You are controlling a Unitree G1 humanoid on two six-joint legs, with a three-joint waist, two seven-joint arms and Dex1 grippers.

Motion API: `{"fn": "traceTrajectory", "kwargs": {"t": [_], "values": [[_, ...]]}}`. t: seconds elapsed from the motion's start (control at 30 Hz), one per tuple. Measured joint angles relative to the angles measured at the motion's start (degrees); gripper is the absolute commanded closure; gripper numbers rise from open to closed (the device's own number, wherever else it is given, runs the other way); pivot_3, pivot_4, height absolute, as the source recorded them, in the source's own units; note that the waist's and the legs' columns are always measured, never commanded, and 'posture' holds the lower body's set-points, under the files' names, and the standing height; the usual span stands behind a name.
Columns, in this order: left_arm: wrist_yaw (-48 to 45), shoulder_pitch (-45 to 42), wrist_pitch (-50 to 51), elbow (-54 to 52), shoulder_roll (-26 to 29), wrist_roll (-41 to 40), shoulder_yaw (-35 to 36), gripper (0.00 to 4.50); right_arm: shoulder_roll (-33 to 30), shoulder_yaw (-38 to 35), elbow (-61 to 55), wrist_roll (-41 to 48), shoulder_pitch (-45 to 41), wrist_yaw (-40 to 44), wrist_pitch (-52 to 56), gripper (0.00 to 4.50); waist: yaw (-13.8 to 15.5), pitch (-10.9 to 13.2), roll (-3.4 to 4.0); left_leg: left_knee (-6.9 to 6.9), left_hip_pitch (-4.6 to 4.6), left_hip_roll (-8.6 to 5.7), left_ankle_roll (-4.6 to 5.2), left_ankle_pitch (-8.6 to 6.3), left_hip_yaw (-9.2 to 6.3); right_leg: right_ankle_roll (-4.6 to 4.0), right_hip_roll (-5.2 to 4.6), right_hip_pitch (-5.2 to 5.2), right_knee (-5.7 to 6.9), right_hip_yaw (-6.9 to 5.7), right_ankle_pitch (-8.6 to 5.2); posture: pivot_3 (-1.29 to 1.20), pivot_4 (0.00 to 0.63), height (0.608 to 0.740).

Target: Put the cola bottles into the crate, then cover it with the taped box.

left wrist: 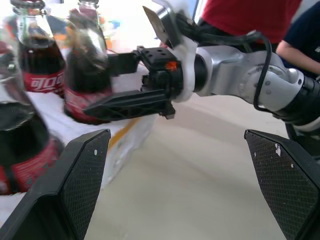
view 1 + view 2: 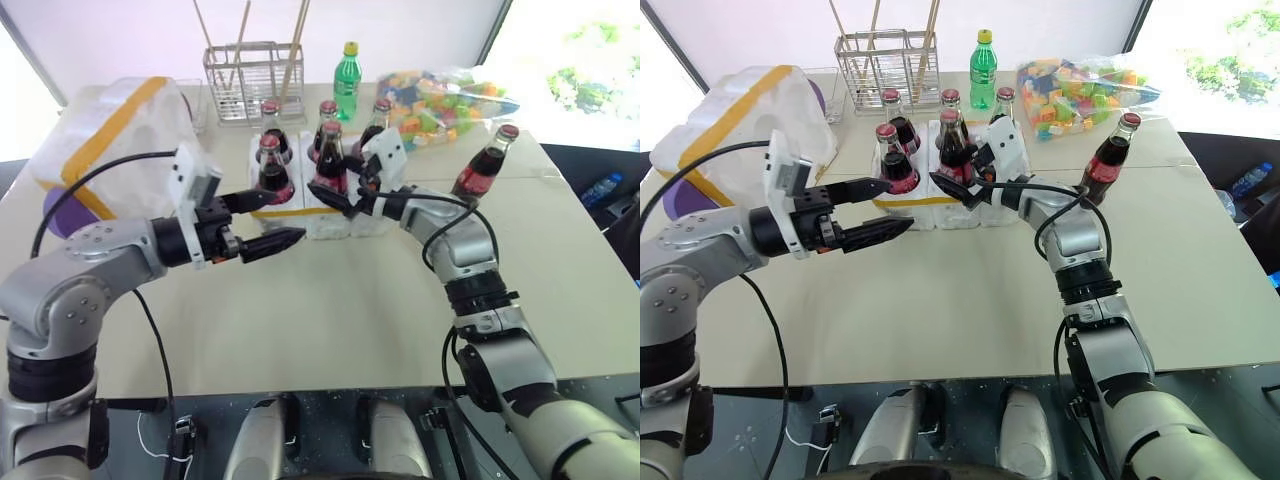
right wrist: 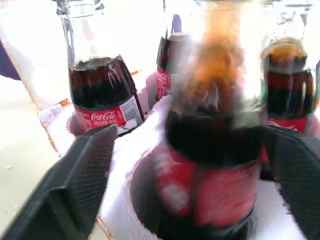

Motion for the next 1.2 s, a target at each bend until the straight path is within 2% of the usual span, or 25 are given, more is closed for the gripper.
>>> {"fn": "traceTrajectory", "kwargs": {"t": [0.1,0.2,0.27,0.4,0.47,0.6,0.73,0.9,1.2], "values": [[-0.6,-1.3,-0.9,1.1,-0.5,0.4,-1.3,0.0,-4.3,-5.0,-11.7,3.7,5.6,-1.8,6.5,0.04,0.5,0.0,0.0,-0.01,-0.15,-0.02,0.01,0.0,0.01,0.0,-0.03,-0.11,-0.05,0.0,0.0,0.0,0.15,0.736],[-1.2,-2.1,-1.1,1.8,-1.0,0.6,-2.1,0.0,-8.7,-14.3,-24.1,9.3,11.7,-5.1,14.0,0.04,1.1,0.0,0.0,-0.01,-0.17,0.0,0.01,-0.01,0.0,0.0,-0.01,-0.12,-0.06,-0.02,0.0,0.0,0.15,0.736],[-2.1,-2.8,-1.9,2.6,-1.2,1.3,-3.3,0.0,-12.7,-21.3,-33.5,12.5,19.8,-7.2,18.7,0.04,1.5,0.0,-0.04,-0.01,-0.16,0.0,0.03,-0.02,-0.02,0.0,-0.02,-0.07,-0.09,-0.09,0.0,0.0,0.15,0.736],[-3.7,-4.9,-2.5,5.2,-2.5,2.5,-5.5,0.0,-15.4,-28.9,-41.2,13.4,32.6,-10.9,23.5,0.04,1.1,0.0,-0.05,0.03,-0.14,0.0,0.3,-0.17,0.02,0.0,-0.03,-0.07,-0.12,-0.07,0.0,0.0,0.15,0.736],[-4.5,-6.2,-3.3,6.0,-3.8,2.9,-6.9,0.0,-15.4,-30.7,-41.5,12.8,35.4,-13.1,23.7,0.04,1.0,0.0,-0.03,0.03,-0.08,0.02,0.32,-0.17,0.05,0.0,-0.03,-0.07,-0.1,-0.05,0.01,0.0,0.15,0.736],[-6.4,-8.3,-4.6,7.6,-5.9,4.5,-10.2,0.0,-15.2,-30.7,-37.6,9.1,35.0,-17.1,19.8,0.04,1.0,0.0,-0.01,0.04,-0.07,0.03,0.32,-0.16,0.05,0.0,0.0,-0.07,-0.09,-0.04,0.0,0.0,0.15,0.736],[-7.7,-9.8,-5.1,9.2,-7.5,6.1,-12.5,0.0,-13.9,-28.4,-29.1,5.7,29.2,-19.3,13.6,0.04,1.0,0.0,-0.01,0.05,-0.08,0.02,0.16,-0.05,0.06,0.0,0.0,-0.07,-0.08,-0.02,0.0,0.0,0.15,0.736],[-8.3,-10.8,-5.5,9.3,-8.1,6.3,-12.9,0.0,-13.7,-23.9,-14.2,2.2,22.2,-18.2,5.5,0.04,1.0,0.0,-0.01,0.06,-0.09,0.0,0.12,-0.02,0.04,0.0,0.0,-0.05,-0.06,-0.02,0.0,0.0,0.15,0.736],[-6.7,-9.4,-5.2,7.9,-7.9,6.1,-12.2,0.0,-14.2,-20.9,6.0,-1.4,12.7,-15.1,-4.9,0.04,0.8,0.0,-0.01,0.07,-0.09,0.0,0.11,0.0,0.04,0.01,0.0,-0.04,-0.05,-0.02,0.0,0.0,0.15,0.736]]}}
